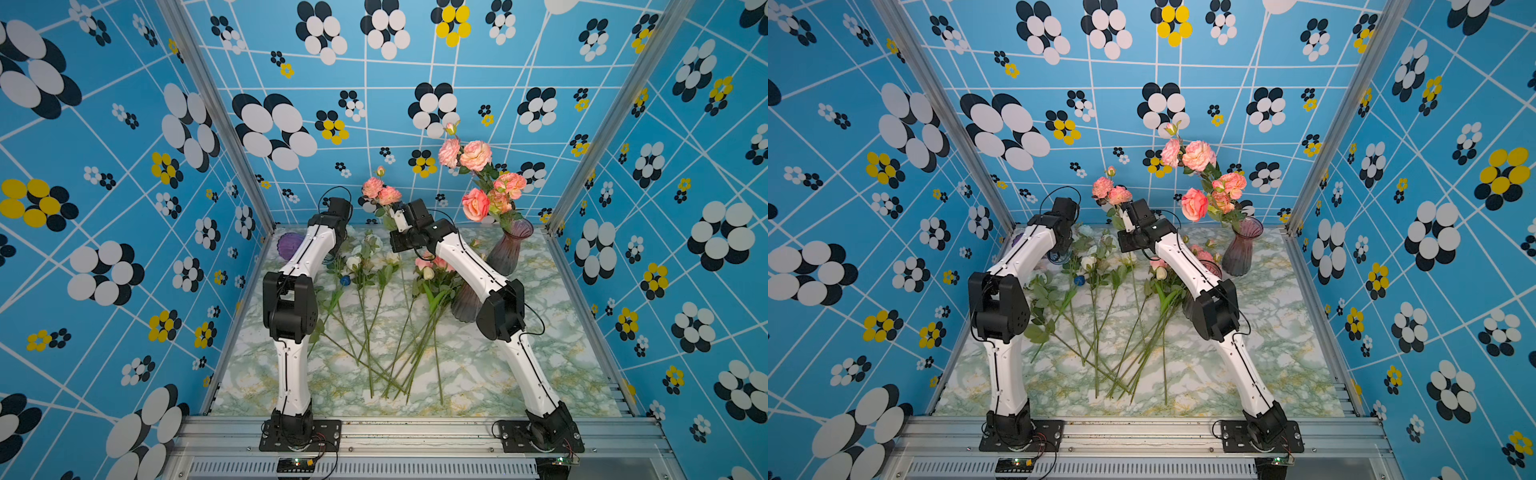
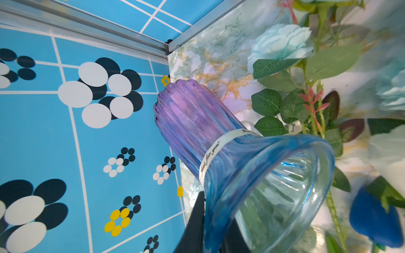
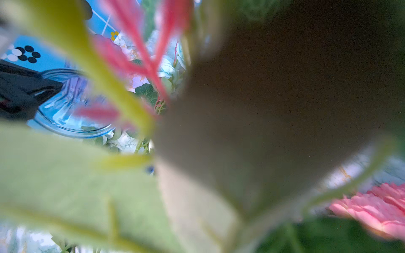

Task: Place the pink flowers into the vase
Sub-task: Adjust the vase at the center of the board.

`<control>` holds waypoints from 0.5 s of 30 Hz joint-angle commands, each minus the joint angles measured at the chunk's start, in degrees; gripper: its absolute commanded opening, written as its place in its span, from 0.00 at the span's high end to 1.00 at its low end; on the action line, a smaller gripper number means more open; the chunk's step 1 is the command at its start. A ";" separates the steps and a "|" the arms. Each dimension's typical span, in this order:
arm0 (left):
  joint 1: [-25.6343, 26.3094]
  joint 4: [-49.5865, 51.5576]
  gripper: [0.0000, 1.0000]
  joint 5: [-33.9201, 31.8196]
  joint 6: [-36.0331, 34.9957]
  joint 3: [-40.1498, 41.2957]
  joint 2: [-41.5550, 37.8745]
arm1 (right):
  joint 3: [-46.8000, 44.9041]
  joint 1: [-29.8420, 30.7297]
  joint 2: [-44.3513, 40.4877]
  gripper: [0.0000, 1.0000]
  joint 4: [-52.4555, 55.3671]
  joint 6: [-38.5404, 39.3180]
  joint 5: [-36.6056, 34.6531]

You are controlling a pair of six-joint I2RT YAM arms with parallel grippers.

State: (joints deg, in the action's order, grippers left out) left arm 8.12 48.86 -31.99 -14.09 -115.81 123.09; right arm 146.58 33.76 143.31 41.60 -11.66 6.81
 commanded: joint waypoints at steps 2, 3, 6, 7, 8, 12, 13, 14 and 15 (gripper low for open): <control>-2.67 9.00 1.00 12.69 8.02 -4.46 -2.78 | -0.86 -0.27 -2.86 1.00 -1.84 -0.71 0.84; -3.35 9.48 1.00 13.87 8.72 -4.73 -3.02 | -0.79 -0.27 -2.86 1.00 -1.99 -0.82 0.92; -5.25 11.96 1.00 19.13 11.45 -6.39 -3.07 | -0.85 -0.27 -2.86 1.00 -2.23 -1.00 1.19; -5.81 12.37 1.00 20.75 12.31 -6.76 -3.32 | -0.79 -0.32 -2.93 1.00 -2.20 -0.85 1.10; -6.53 12.59 1.00 22.43 13.32 -7.11 -3.54 | -0.84 -0.28 -2.86 1.00 -2.30 -0.85 1.02; -9.09 15.10 1.00 27.46 15.85 -10.49 -3.06 | -0.85 -0.27 -2.86 1.00 -2.77 -1.22 1.25; -9.61 15.83 1.00 28.89 16.37 -11.72 -2.75 | -0.72 -0.27 -2.77 1.00 -2.99 -1.35 1.29; -10.38 16.38 1.00 31.03 17.14 -12.49 -2.60 | -0.74 -0.30 -2.77 1.00 -3.10 -1.42 1.28; -10.96 16.67 1.00 32.48 17.95 -12.81 -2.67 | -0.61 -0.25 -2.77 1.00 -3.22 -1.57 1.31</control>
State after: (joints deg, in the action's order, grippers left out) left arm -2.09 60.42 -10.87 -0.47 -126.04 121.73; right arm 146.58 33.76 143.31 40.66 -12.73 7.66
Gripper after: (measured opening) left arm 0.122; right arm 0.086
